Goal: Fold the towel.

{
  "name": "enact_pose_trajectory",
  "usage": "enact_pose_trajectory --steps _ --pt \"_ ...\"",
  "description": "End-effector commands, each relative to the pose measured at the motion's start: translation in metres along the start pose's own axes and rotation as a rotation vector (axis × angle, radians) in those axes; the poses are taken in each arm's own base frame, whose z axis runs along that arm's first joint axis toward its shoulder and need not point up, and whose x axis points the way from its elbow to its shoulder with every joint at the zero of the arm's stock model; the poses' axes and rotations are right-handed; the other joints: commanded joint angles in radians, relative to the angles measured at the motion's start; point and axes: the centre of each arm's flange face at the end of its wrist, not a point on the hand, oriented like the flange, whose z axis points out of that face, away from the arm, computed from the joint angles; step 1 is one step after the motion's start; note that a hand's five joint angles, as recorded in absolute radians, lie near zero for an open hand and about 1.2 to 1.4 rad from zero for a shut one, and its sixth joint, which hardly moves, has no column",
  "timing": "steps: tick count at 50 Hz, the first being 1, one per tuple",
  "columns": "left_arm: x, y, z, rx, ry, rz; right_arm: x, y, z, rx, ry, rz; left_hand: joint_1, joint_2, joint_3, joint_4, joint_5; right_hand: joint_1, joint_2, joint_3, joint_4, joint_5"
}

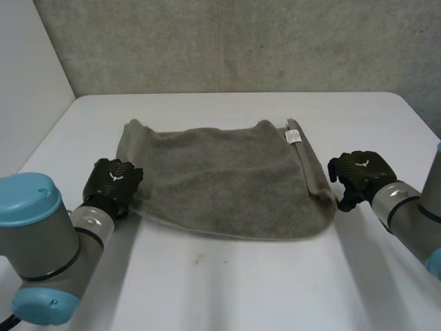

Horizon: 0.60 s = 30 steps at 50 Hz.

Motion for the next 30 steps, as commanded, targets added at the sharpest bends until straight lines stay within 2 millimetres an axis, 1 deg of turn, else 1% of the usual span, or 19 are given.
enact_pose_trajectory --steps 1,2,5,7,10,12,13,15,16,17,18,20,24,26,29,30 --pt "0.002 0.000 -0.010 -0.002 0.011 0.000 0.006 -0.004 -0.017 0.056 0.013 -0.027 0.216 0.178 0.180 0.178 0.189 0.093 0.007 0.008 0.018 0.003" --pt "0.002 0.000 -0.010 -0.002 0.011 0.000 0.004 -0.005 -0.021 0.076 0.007 -0.053 0.216 0.178 0.180 0.178 0.189 0.096 0.010 0.011 0.021 0.006" --pt "0.005 0.001 -0.012 -0.003 0.017 0.003 0.003 -0.004 -0.025 0.084 0.006 -0.080 0.216 0.178 0.180 0.178 0.189 0.096 0.010 0.011 0.021 0.006" --pt "0.006 0.001 -0.012 -0.003 0.020 0.004 0.000 0.003 -0.033 0.080 -0.003 -0.148 0.216 0.178 0.180 0.178 0.189 0.093 0.007 0.008 0.018 0.003" --pt "0.005 0.001 -0.012 -0.005 0.018 0.004 -0.004 0.005 -0.039 0.087 -0.019 -0.196 0.216 0.178 0.180 0.178 0.189 0.093 0.007 0.008 0.018 0.003" --pt "0.005 0.001 -0.012 -0.006 0.016 0.002 -0.015 0.009 -0.051 0.117 -0.076 -0.294 0.216 0.178 0.180 0.178 0.189 0.102 0.016 0.017 0.027 0.012" --pt "0.004 0.001 -0.012 -0.006 0.016 0.002 -0.015 0.009 -0.051 0.117 -0.076 -0.295 0.216 0.178 0.180 0.178 0.189 0.102 0.016 0.017 0.027 0.012" --pt "0.004 0.001 -0.012 -0.005 0.014 0.001 -0.025 0.010 -0.062 0.153 -0.139 -0.365 0.216 0.178 0.180 0.178 0.189 0.114 0.028 0.029 0.038 0.024" --pt "0.003 0.001 -0.011 -0.004 0.012 0.002 -0.025 0.010 -0.063 0.153 -0.140 -0.365 0.216 0.178 0.180 0.178 0.189 0.114 0.028 0.029 0.038 0.024" --pt "0.003 0.001 -0.011 -0.004 0.012 0.002 -0.029 0.011 -0.066 0.166 -0.167 -0.393 0.216 0.178 0.180 0.178 0.189 0.114 0.028 0.029 0.038 0.024" --pt "0.003 0.001 -0.011 -0.005 0.011 0.002 -0.029 0.011 -0.066 0.167 -0.167 -0.393 0.216 0.178 0.180 0.178 0.189 0.114 0.028 0.029 0.038 0.024" --pt "0.003 0.001 -0.011 -0.005 0.011 0.000 -0.035 0.012 -0.069 0.196 -0.212 -0.449 0.216 0.178 0.180 0.178 0.189 0.096 0.010 0.011 0.021 0.006" --pt "0.003 0.001 -0.011 -0.004 0.012 0.002 -0.035 0.012 -0.070 0.223 -0.239 -0.497 0.216 0.178 0.180 0.178 0.189 0.064 -0.022 -0.021 -0.011 -0.026" --pt "0.003 0.001 -0.011 -0.005 0.011 0.000 -0.039 0.011 -0.069 0.256 -0.268 -0.561 0.216 0.178 0.180 0.178 0.189 0.000 -0.087 -0.086 -0.076 -0.091" --pt "0.004 0.001 -0.012 -0.005 0.014 0.001 -0.040 0.011 -0.069 0.266 -0.272 -0.600 0.216 0.178 0.180 0.178 0.189 -0.004 -0.090 -0.089 -0.079 -0.094" --pt "0.004 0.001 -0.012 -0.005 0.014 0.001 -0.040 0.012 -0.067 0.270 -0.271 -0.649 0.216 0.178 0.180 0.178 0.189 -0.012 -0.099 -0.098 -0.088 -0.103"
